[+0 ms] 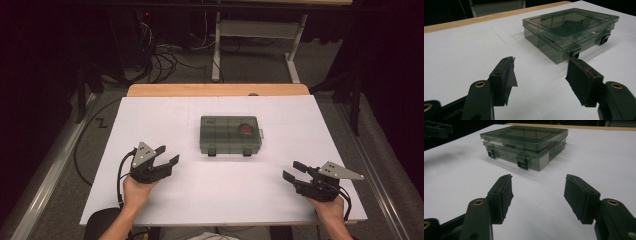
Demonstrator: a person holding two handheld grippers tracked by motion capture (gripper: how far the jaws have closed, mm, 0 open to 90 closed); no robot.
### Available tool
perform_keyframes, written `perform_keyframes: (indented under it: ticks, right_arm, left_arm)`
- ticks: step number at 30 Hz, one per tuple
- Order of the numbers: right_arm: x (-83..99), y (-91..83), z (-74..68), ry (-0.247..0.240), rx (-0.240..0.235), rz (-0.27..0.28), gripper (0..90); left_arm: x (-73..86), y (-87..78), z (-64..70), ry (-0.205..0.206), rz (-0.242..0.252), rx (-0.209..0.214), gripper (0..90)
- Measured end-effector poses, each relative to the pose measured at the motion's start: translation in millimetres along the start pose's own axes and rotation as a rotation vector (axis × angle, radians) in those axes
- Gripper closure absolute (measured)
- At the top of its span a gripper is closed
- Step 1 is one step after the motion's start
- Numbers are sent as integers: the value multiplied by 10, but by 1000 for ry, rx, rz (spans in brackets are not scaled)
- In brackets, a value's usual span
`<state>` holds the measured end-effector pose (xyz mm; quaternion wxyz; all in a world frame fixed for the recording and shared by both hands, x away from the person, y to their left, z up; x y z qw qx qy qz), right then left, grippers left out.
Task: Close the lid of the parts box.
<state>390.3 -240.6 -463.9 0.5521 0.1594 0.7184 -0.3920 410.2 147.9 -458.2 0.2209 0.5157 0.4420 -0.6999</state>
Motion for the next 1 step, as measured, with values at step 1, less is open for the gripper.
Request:
perform_keyframes:
  ticks: [1]
  right_arm:
    - [-1,3,-1,-1,-1,0,407]
  left_arm:
    - [-1,-1,1,0,1,0,391]
Point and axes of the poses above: each handheld gripper's, and its own axes: y roughly forward along the jaws, x roughly out of its underside, z roughly to its right, the point moved 10 cm from there along y, roughly forward along the jaws, and after that the axes turned 2 degrees about -y, right-handed, at the moved point
